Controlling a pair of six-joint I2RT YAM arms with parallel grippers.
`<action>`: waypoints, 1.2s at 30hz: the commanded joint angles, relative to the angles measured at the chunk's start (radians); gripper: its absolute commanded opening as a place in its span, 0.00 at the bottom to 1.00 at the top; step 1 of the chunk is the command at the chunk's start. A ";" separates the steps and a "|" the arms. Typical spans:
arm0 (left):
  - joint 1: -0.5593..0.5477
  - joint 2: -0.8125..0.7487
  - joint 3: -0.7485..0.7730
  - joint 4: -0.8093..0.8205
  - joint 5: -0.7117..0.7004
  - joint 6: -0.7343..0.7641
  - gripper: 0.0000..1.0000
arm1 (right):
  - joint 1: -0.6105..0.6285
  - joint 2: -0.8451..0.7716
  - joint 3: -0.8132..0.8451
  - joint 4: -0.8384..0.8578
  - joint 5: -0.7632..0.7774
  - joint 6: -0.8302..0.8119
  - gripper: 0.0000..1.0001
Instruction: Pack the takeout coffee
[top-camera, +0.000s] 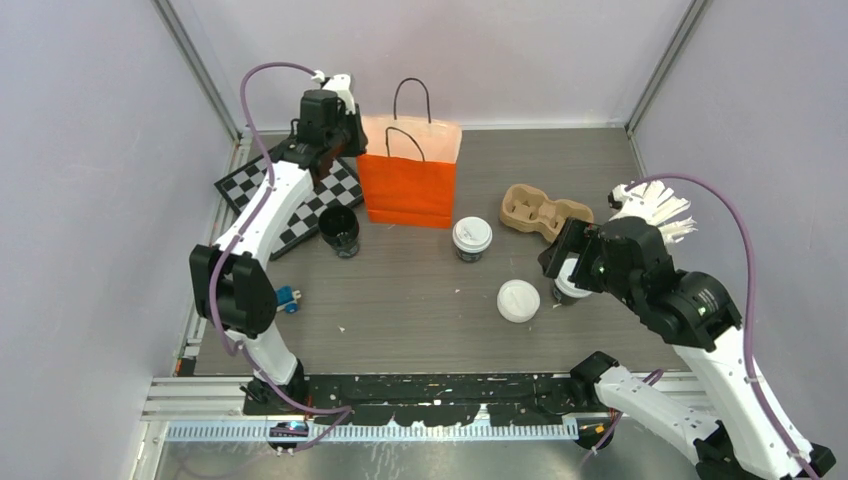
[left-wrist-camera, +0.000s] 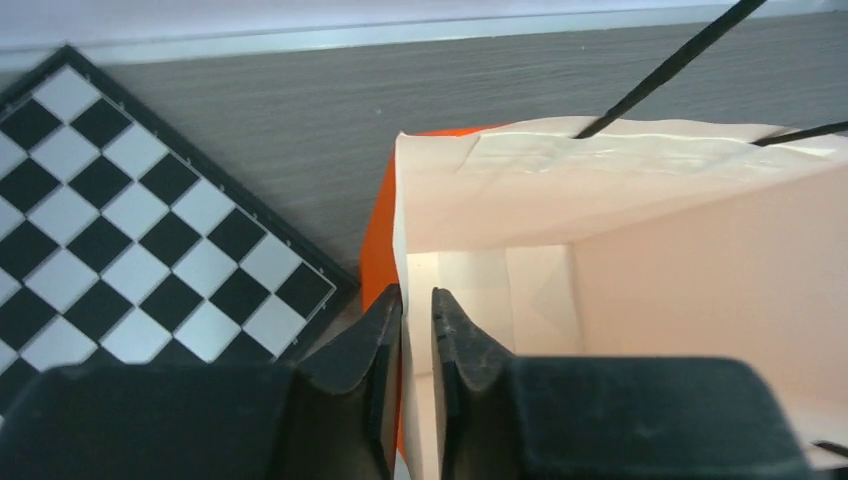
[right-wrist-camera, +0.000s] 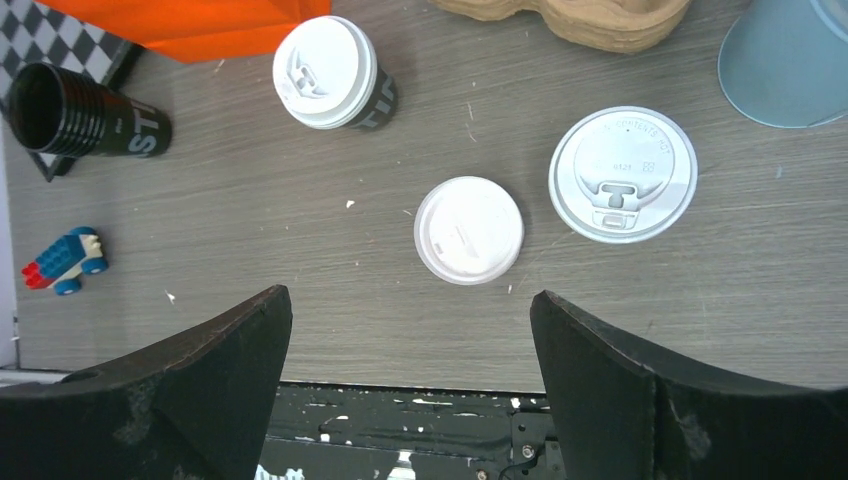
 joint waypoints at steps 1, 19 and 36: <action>0.004 0.062 0.084 0.062 0.054 0.019 0.08 | 0.002 0.054 0.074 -0.041 0.036 0.000 0.93; 0.001 -0.051 0.262 -0.048 0.147 -0.015 0.00 | 0.003 0.092 0.155 -0.030 0.132 -0.008 0.93; -0.019 -0.482 0.104 -0.293 0.417 -0.159 0.00 | 0.002 0.130 0.262 0.054 0.159 -0.013 0.93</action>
